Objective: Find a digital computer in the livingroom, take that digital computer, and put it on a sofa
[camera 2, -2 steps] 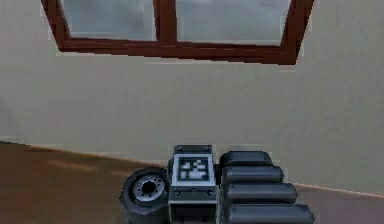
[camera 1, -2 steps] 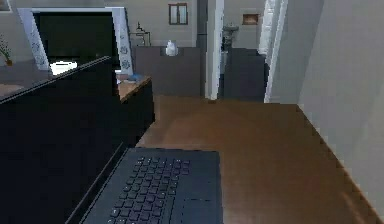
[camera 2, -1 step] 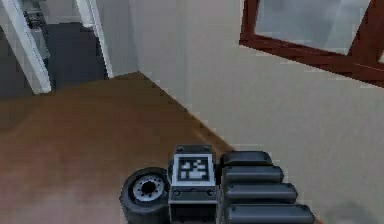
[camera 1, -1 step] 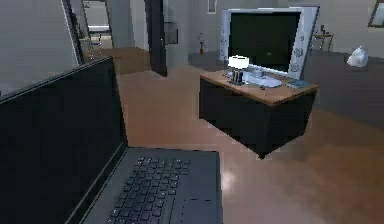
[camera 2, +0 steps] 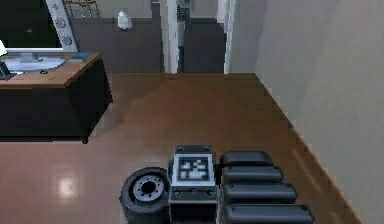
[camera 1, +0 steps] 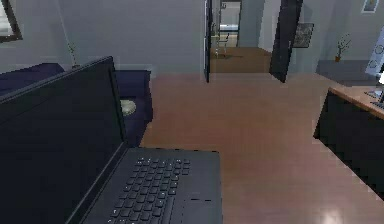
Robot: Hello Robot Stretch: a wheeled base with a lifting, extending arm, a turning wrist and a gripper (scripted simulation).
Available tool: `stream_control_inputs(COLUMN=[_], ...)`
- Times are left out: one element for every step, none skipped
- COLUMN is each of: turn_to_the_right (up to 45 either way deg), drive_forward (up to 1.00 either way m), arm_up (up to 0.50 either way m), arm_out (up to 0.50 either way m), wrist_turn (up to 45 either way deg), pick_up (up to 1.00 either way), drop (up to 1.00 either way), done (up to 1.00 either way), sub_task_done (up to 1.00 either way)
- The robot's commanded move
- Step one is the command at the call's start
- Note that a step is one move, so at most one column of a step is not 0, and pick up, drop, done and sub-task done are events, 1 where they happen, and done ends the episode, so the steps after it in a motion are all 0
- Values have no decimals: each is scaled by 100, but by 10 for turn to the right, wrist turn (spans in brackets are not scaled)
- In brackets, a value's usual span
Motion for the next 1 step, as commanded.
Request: stream_control_inputs(turn_to_the_right=[0], drive_forward=[100], arm_up=[0], arm_out=[0], wrist_turn=[0], pick_up=[0], drop=[0], done=[0], sub_task_done=[0])
